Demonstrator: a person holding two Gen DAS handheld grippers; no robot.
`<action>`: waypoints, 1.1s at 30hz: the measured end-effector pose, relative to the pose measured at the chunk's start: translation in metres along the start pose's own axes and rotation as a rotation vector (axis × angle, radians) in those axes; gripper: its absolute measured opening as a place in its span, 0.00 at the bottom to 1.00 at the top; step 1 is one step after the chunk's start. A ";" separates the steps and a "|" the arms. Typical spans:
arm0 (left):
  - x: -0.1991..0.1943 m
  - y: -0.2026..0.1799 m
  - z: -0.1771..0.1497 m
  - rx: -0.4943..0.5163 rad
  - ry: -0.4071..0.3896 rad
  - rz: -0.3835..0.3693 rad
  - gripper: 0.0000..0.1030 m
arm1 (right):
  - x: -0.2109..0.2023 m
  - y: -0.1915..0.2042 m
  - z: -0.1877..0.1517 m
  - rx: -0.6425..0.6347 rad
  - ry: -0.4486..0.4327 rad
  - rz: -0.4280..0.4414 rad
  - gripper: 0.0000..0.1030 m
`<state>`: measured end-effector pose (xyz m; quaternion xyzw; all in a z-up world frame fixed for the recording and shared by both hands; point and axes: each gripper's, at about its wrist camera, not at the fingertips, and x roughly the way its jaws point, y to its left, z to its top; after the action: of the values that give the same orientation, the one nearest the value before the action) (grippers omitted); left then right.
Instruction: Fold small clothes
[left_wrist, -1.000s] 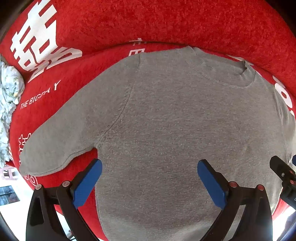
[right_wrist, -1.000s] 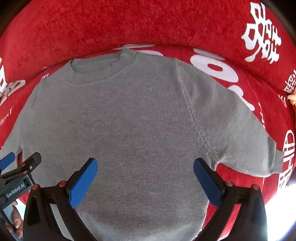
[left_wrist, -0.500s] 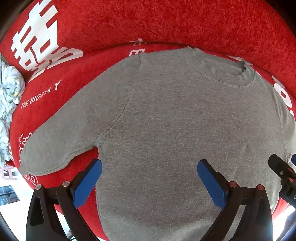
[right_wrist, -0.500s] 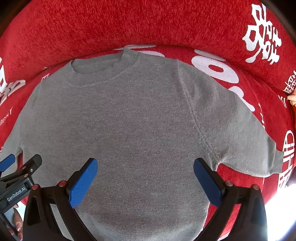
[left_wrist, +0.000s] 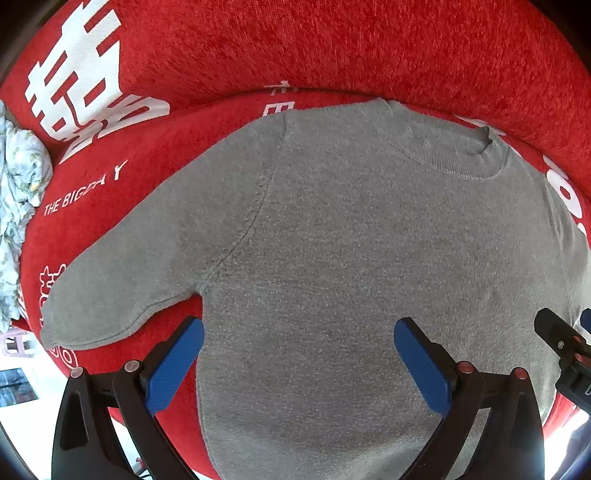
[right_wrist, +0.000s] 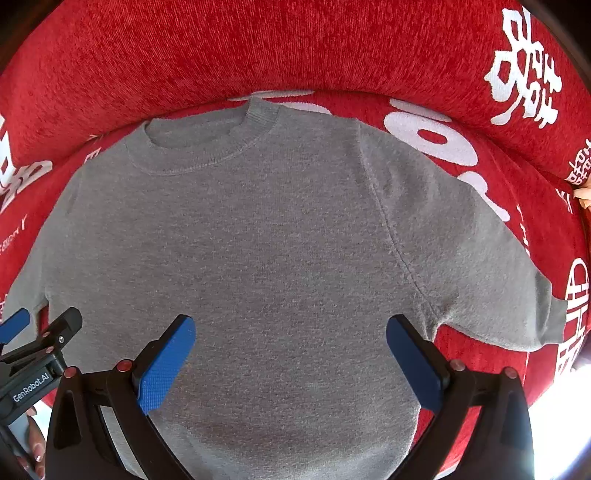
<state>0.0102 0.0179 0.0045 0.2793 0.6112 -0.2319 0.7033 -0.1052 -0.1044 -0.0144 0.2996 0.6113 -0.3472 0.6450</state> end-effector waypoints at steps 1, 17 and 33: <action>0.000 0.000 0.000 -0.001 -0.001 0.000 1.00 | 0.000 0.001 -0.001 0.006 0.001 0.002 1.00; -0.002 0.001 0.002 -0.004 -0.002 -0.002 1.00 | -0.002 -0.006 -0.001 -0.038 0.005 0.008 1.00; -0.003 0.003 0.004 -0.008 0.000 -0.004 1.00 | -0.004 -0.004 0.001 -0.062 0.005 0.008 1.00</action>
<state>0.0145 0.0179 0.0083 0.2751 0.6128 -0.2307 0.7040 -0.1073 -0.1073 -0.0103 0.2826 0.6220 -0.3250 0.6539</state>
